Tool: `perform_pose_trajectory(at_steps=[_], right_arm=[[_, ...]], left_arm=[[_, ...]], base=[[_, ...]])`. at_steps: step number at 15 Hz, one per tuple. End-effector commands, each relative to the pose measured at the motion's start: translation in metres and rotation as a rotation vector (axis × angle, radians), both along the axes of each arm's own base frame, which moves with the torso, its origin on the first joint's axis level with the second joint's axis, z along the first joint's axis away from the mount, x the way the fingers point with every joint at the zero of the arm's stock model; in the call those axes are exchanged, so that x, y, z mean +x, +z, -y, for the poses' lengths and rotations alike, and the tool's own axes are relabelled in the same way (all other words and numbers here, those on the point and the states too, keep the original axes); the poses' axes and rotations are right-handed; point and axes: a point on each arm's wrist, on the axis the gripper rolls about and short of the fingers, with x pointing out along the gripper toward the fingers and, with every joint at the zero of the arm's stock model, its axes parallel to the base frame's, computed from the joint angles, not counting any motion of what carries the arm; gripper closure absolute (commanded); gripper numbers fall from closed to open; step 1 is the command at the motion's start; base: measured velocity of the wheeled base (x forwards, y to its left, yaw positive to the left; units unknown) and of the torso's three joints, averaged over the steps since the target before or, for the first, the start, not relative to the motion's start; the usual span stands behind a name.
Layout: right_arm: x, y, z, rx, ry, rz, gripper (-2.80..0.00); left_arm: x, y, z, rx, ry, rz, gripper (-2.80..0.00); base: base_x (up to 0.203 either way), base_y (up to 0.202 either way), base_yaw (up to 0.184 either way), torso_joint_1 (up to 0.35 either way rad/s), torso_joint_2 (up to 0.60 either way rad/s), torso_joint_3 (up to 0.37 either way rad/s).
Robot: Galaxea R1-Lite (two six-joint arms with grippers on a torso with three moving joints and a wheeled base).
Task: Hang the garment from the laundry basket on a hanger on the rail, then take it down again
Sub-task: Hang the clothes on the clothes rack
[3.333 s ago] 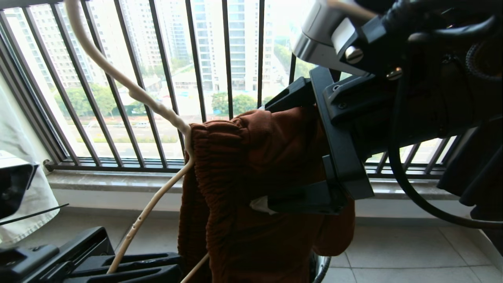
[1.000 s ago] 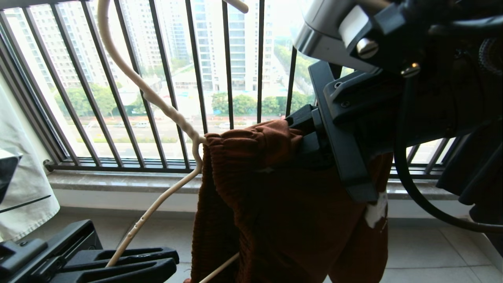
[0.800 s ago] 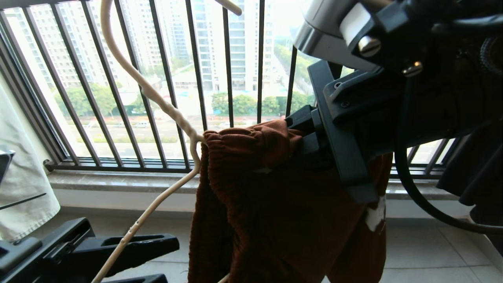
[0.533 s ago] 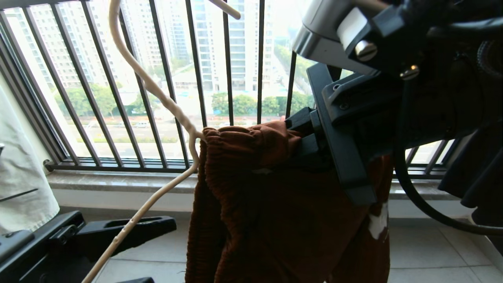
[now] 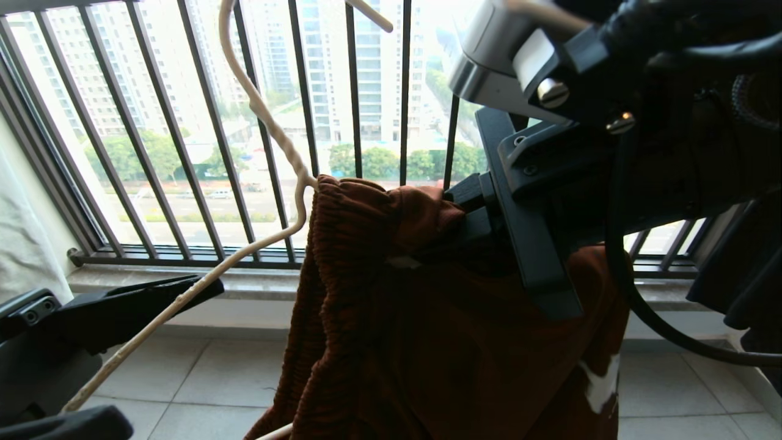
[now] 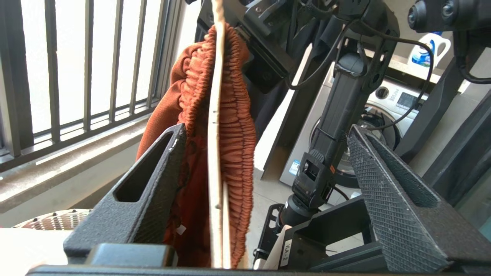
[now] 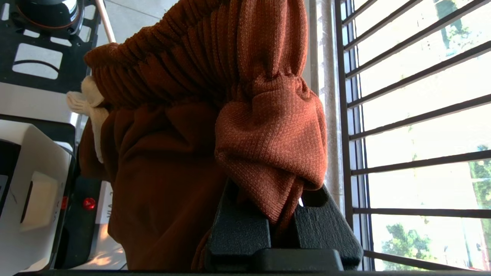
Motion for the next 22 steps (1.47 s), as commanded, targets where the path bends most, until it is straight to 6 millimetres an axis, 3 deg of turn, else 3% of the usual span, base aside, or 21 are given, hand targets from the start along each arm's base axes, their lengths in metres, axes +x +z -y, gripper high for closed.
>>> perform_pose_trajectory(at_steps=[1,11,12,19,22], right_arm=[[0.000,-0.001,0.001,-0.006,0.000,-0.003,0.00],[0.006,-0.007,0.003,-0.037,-0.053,-0.006,0.00],[0.006,-0.007,0.003,-0.041,-0.063,0.001,0.00],[0.012,-0.003,0.003,-0.033,-0.114,0.022,0.00],[0.028,0.003,0.014,-0.011,-0.182,0.039,0.00]], left_arm=[[-0.004,0.006,-0.003,-0.020,0.004,0.026,-2.80],[-0.022,0.042,-0.021,-0.142,0.136,0.139,-2.80],[-0.023,0.045,-0.022,-0.147,0.156,0.132,0.00],[-0.033,0.080,-0.031,-0.032,0.292,-0.110,0.00],[-0.034,0.097,-0.033,0.064,0.326,-0.245,0.00]], base=[[0.000,0.000,0.000,0.000,0.00,0.000],[0.000,0.000,0.000,0.000,0.00,0.000],[0.000,0.000,0.000,0.000,0.00,0.000],[0.000,0.000,0.000,0.000,0.00,0.000],[0.000,0.000,0.000,0.000,0.00,0.000]])
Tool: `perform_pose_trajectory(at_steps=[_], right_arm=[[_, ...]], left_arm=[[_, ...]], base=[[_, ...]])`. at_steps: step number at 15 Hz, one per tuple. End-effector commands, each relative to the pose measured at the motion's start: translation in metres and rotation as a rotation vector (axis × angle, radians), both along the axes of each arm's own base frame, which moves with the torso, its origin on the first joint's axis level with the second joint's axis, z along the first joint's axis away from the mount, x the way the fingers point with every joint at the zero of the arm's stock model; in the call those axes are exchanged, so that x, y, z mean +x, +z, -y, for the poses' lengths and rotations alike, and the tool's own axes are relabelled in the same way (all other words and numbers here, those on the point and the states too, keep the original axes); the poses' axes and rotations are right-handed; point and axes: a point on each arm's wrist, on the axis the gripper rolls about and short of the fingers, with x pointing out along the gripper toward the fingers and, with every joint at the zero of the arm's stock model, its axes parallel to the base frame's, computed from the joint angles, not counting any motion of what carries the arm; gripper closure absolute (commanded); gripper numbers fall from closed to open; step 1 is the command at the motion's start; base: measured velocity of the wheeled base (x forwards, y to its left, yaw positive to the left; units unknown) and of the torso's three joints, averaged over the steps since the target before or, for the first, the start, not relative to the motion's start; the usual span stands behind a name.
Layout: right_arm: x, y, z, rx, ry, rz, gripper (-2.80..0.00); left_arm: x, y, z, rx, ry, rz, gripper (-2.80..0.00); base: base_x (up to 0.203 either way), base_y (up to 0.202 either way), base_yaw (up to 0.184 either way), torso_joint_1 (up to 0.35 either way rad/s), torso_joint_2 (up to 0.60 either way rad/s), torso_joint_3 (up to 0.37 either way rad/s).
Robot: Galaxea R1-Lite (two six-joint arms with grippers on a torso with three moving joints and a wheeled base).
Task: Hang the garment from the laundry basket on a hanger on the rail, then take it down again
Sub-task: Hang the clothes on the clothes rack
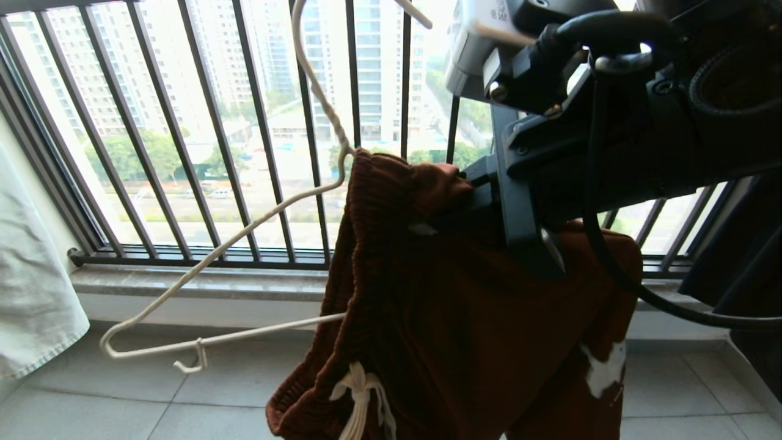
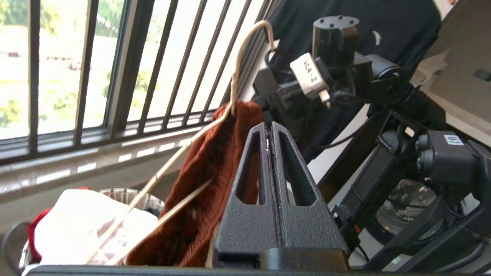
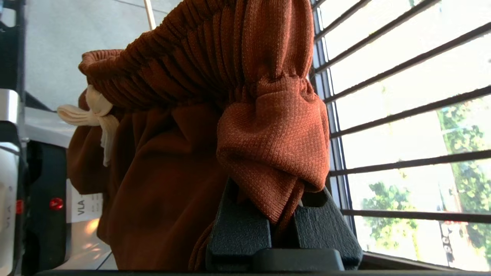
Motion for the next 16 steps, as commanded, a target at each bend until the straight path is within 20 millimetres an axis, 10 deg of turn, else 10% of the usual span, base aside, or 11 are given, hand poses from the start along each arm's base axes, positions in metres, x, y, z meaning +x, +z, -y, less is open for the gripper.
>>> perform_pose_trajectory(at_steps=[1,14,15,16], right_arm=[[0.013,0.003,0.007,0.010,-0.045,0.012,0.00],[0.040,0.017,0.029,0.108,-0.155,0.084,0.00],[0.041,0.018,0.030,0.113,-0.150,0.083,0.00],[0.041,0.018,0.030,0.117,-0.145,0.081,0.00]], left_arm=[[0.004,0.005,0.002,0.088,0.003,-0.158,0.00],[0.056,-0.047,0.032,0.276,0.046,-0.662,0.00],[0.059,-0.051,0.034,0.281,0.047,-0.671,-0.21],[0.062,-0.055,0.036,0.278,0.048,-0.668,-2.80]], base=[[0.000,0.000,0.000,0.000,0.00,0.000],[0.000,0.000,0.000,0.000,0.00,0.000],[0.000,0.000,0.000,0.000,0.00,0.000],[0.000,0.000,0.000,0.000,0.00,0.000]])
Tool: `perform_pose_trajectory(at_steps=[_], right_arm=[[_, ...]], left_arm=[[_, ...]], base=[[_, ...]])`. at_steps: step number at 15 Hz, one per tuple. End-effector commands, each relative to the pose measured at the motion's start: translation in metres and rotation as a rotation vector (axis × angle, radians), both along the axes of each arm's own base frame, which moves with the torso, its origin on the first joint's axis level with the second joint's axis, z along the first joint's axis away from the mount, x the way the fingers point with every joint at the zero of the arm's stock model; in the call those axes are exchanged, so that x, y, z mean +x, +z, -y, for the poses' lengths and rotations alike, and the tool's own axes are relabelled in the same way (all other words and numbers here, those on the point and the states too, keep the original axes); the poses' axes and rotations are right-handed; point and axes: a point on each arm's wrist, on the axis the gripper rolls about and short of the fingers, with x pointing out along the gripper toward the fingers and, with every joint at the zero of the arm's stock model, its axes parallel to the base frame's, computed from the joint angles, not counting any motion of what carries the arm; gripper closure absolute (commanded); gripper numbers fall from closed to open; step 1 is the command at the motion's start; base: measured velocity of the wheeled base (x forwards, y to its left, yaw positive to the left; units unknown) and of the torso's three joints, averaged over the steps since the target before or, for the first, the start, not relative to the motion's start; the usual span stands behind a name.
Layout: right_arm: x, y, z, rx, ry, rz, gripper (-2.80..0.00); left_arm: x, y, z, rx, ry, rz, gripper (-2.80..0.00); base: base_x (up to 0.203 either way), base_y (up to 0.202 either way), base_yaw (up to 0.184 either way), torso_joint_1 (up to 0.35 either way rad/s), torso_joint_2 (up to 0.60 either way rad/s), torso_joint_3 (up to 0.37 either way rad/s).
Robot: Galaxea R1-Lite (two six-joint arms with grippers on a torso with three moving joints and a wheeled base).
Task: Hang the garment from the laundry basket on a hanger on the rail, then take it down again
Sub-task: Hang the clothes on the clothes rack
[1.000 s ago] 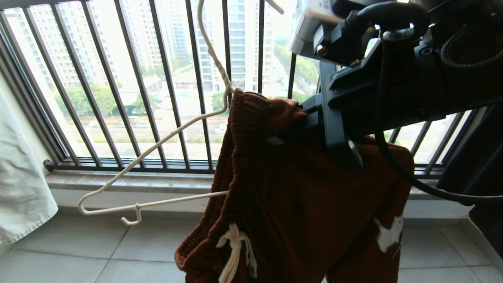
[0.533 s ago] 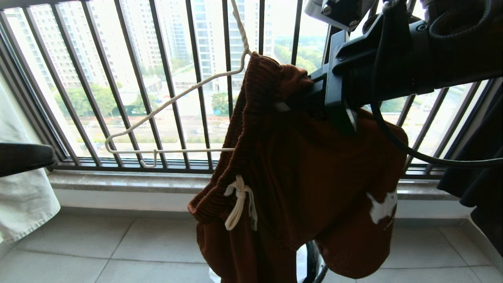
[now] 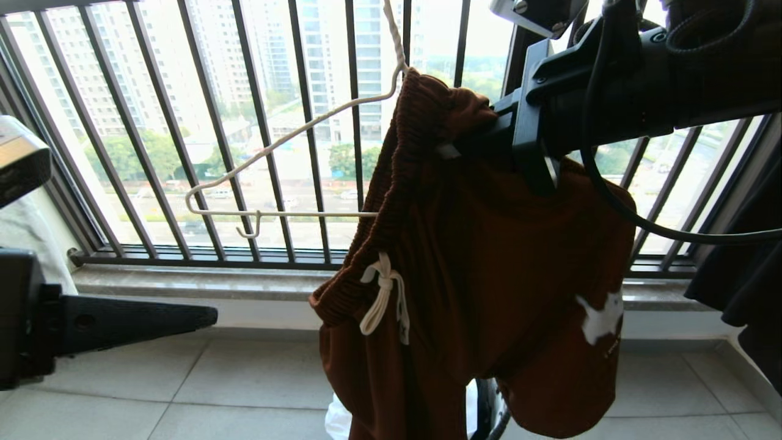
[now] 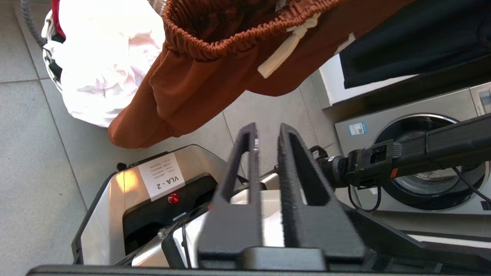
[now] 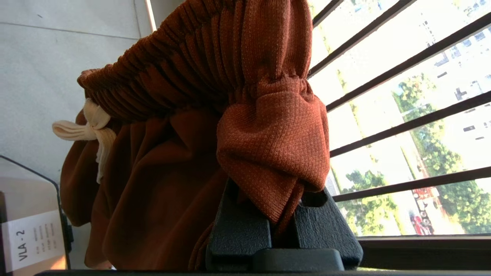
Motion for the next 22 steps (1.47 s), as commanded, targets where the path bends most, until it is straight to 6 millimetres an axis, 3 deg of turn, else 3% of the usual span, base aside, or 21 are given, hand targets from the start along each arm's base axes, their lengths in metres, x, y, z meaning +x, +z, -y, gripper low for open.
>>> perform_pose_trajectory(at_steps=[1,3,8,22], right_arm=[[0.000,0.001,0.002,0.003,0.003,0.002,0.00],[0.000,0.001,0.002,0.004,0.004,0.003,0.00],[-0.004,0.006,0.005,0.017,0.009,0.018,0.00],[-0.011,0.011,0.009,0.032,0.026,0.030,0.00]], left_arm=[[0.011,-0.011,0.006,-0.016,0.008,-0.004,-2.80],[0.019,-0.011,0.011,-0.088,0.038,-0.017,-2.80],[0.045,-0.027,0.025,-0.049,0.104,-0.068,-2.80],[0.094,-0.061,0.048,-0.013,0.214,-0.091,-2.80]], base=[[0.000,0.000,0.000,0.000,0.00,0.000],[0.000,0.000,0.000,0.000,0.00,0.000],[0.000,0.000,0.000,0.000,0.00,0.000],[0.000,0.000,0.000,0.000,0.00,0.000]])
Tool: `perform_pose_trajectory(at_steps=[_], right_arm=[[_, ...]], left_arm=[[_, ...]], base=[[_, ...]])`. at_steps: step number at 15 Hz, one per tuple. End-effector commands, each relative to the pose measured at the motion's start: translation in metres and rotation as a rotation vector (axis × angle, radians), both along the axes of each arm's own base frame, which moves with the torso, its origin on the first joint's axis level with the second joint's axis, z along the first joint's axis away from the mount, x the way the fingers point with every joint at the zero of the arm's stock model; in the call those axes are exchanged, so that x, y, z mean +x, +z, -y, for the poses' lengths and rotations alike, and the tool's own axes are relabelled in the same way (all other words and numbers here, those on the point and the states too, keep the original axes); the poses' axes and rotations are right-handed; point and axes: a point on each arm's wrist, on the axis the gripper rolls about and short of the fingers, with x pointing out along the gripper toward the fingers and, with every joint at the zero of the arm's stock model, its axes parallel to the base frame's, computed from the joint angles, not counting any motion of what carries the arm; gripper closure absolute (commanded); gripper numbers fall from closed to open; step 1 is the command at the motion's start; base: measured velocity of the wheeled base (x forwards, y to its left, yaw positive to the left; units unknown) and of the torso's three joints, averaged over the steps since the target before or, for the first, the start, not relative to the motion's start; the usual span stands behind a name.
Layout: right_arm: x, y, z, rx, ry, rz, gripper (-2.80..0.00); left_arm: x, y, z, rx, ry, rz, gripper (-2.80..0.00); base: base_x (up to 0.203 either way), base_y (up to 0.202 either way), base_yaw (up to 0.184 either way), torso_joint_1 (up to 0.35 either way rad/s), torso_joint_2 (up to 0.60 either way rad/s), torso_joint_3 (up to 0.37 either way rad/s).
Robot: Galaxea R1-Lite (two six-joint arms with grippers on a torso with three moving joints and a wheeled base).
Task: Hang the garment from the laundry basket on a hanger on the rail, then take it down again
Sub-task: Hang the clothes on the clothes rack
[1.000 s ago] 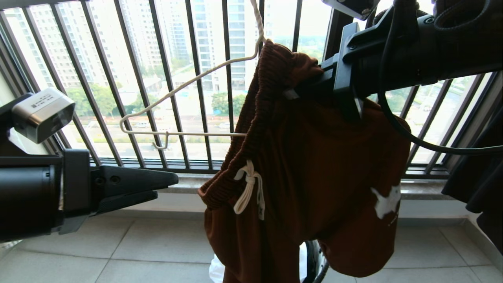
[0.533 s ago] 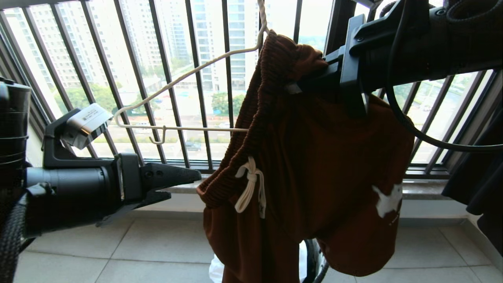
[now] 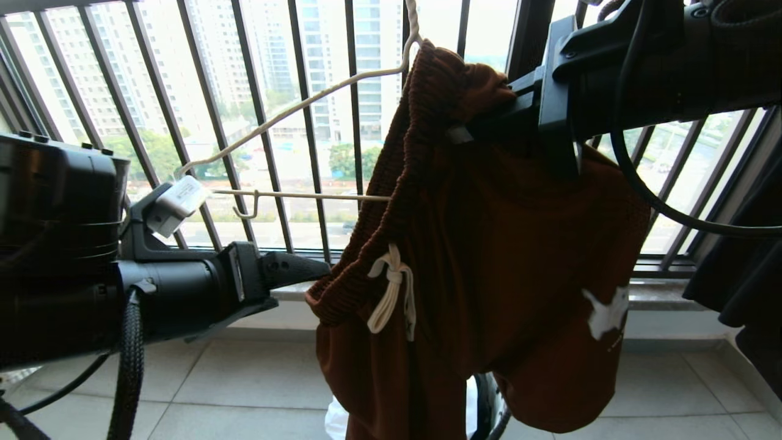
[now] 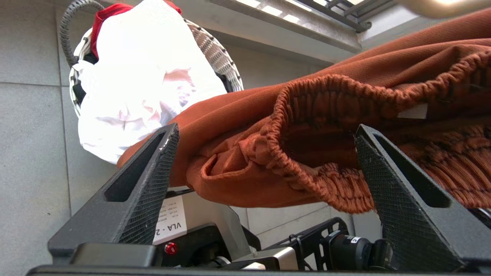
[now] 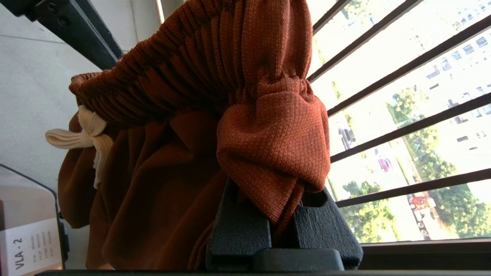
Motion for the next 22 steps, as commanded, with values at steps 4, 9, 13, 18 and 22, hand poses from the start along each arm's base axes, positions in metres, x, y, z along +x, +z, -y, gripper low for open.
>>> perform_pose_trajectory(at_steps=[4,9,13,18,22], right_arm=[[-0.002,0.001,0.001,0.000,0.006,0.003,0.00],[-0.003,0.002,0.002,0.001,0.009,0.004,0.00],[-0.005,0.004,0.003,0.005,0.010,0.009,0.00],[-0.005,0.003,0.003,0.004,0.009,0.007,0.00],[-0.004,0.003,0.003,0.008,0.006,-0.001,0.00]], left_arm=[[0.019,-0.014,0.008,0.026,0.020,-0.038,-2.80],[0.033,-0.028,0.016,0.059,0.031,-0.072,-2.80],[0.042,-0.031,0.020,0.049,0.031,-0.051,-2.80],[0.043,-0.033,0.019,0.051,0.037,-0.053,0.00],[0.045,-0.034,0.013,0.053,0.063,-0.057,0.00]], base=[[0.000,0.000,0.000,0.000,0.00,0.000],[0.000,0.000,0.000,0.000,0.00,0.000],[0.000,0.000,0.000,0.000,0.00,0.000],[0.000,0.000,0.000,0.000,0.00,0.000],[0.000,0.000,0.000,0.000,0.00,0.000]])
